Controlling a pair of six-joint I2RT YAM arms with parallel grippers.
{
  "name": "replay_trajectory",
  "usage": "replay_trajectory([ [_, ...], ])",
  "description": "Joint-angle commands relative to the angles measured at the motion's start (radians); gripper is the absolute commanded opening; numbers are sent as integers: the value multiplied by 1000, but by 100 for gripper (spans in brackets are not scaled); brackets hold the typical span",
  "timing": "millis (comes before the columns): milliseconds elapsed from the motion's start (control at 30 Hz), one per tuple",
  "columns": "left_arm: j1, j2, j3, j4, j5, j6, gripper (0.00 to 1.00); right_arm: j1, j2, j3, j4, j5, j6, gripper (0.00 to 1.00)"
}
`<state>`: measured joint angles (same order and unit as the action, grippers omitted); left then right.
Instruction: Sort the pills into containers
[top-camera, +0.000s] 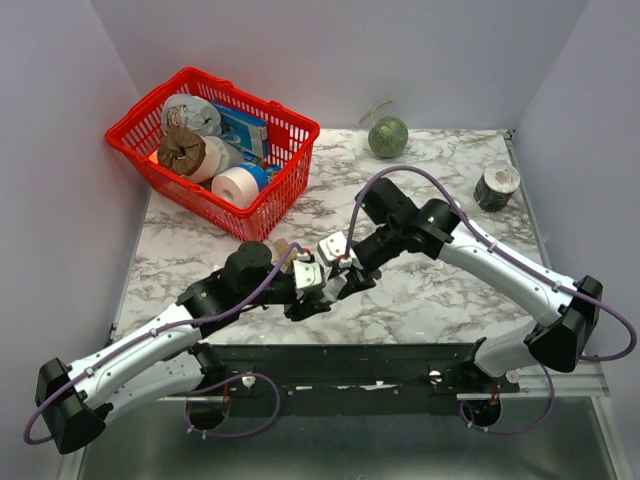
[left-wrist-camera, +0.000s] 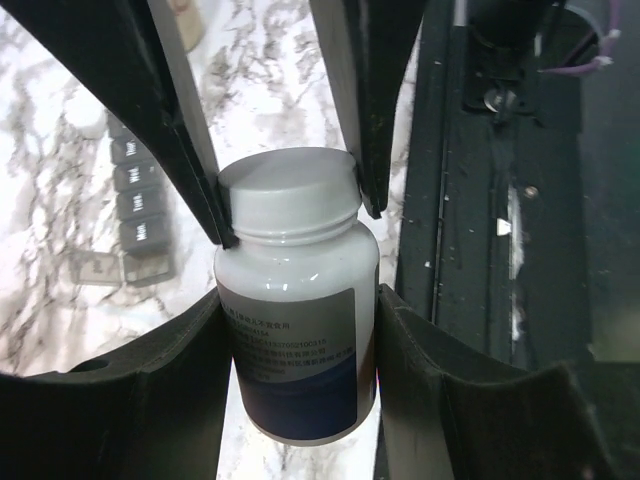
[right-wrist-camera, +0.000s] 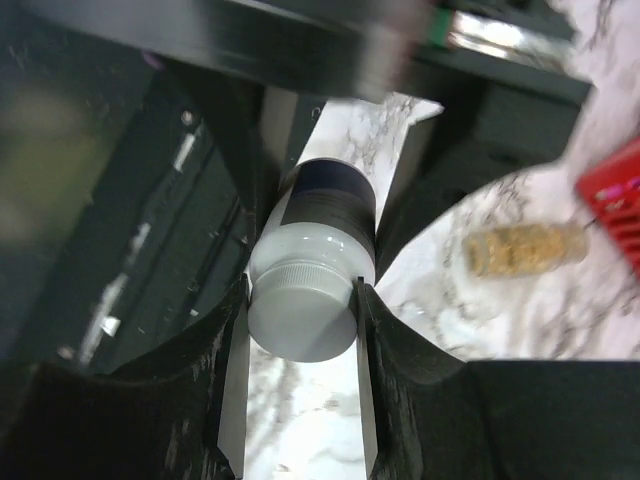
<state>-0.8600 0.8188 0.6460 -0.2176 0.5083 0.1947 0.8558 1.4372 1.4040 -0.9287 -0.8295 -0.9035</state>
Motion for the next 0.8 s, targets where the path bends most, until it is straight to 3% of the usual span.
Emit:
replay_trajectory([
  [0, -1, 5, 20, -32, 90, 80, 0, 45, 26, 72, -168, -51, -328, 18],
  [367, 1, -55, -49, 21, 76, 32, 0, -4, -32, 82, -142, -151, -219, 26],
  [567, 1, -84, -71, 108, 44, -40, 0, -4, -24, -9, -39, -229, -95, 29],
  [700, 1, -96, -88, 168, 33, -96, 0, -4, -37, -50, 16, -185, -60, 43],
  [767, 1, -92, -94, 182, 18, -115, 0, -4, -43, -46, 25, -165, -37, 57],
])
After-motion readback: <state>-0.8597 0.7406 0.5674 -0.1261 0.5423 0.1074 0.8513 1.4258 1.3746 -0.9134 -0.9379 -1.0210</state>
